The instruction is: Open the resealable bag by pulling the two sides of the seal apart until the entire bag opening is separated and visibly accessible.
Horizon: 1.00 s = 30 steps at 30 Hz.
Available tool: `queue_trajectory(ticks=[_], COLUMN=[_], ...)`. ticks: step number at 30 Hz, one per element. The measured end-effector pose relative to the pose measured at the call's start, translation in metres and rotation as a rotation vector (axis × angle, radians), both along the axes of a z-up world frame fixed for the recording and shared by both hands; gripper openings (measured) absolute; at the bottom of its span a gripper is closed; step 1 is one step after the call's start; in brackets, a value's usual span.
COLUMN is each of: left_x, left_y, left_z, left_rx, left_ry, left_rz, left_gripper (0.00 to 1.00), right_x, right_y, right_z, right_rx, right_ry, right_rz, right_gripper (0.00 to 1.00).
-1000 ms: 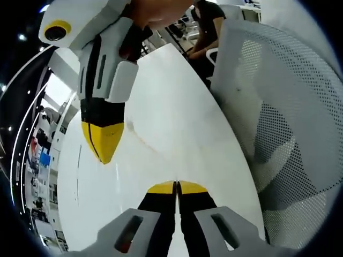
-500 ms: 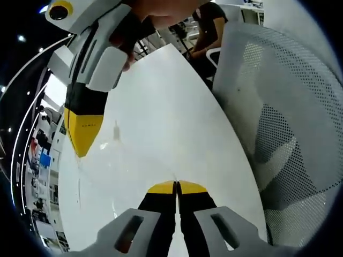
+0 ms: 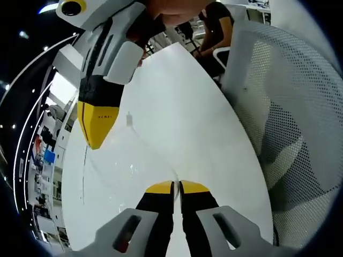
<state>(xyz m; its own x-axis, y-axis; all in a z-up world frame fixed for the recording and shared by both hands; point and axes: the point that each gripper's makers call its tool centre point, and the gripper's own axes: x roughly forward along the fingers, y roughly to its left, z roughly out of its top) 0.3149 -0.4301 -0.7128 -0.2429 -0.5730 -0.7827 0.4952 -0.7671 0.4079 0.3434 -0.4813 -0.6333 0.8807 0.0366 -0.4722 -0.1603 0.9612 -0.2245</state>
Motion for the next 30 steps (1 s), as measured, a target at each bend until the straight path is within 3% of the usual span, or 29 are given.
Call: queue_trajectory(ticks=[6, 8, 14, 21, 30], left_x=[0.008, 0.014, 0.019, 0.027, 0.052], left_y=[-0.005, -0.008, -0.001, 0.022, 0.053], left_z=[0.001, 0.007, 0.010, 0.013, 0.010], left_rx=[-0.015, -0.051, -0.061, -0.071, -0.078], left_ry=[0.012, 0.058, 0.079, 0.125, 0.194], left_rz=[0.051, 0.110, 0.147, 0.200, 0.335], left_gripper=[0.04, 0.04, 0.08, 0.11, 0.10], right_x=[0.000, 0.000, 0.002, 0.003, 0.010], right_y=[0.000, 0.000, -0.003, -0.010, -0.020], right_z=[-0.013, -0.035, -0.058, -0.077, -0.094], right_rx=[-0.008, -0.059, -0.075, -0.093, -0.097], right_ry=[0.038, 0.101, 0.165, 0.229, 0.287], right_rz=[0.013, 0.047, 0.071, 0.078, 0.061], right_gripper=[0.00, 0.00, 0.00, 0.00, 0.00])
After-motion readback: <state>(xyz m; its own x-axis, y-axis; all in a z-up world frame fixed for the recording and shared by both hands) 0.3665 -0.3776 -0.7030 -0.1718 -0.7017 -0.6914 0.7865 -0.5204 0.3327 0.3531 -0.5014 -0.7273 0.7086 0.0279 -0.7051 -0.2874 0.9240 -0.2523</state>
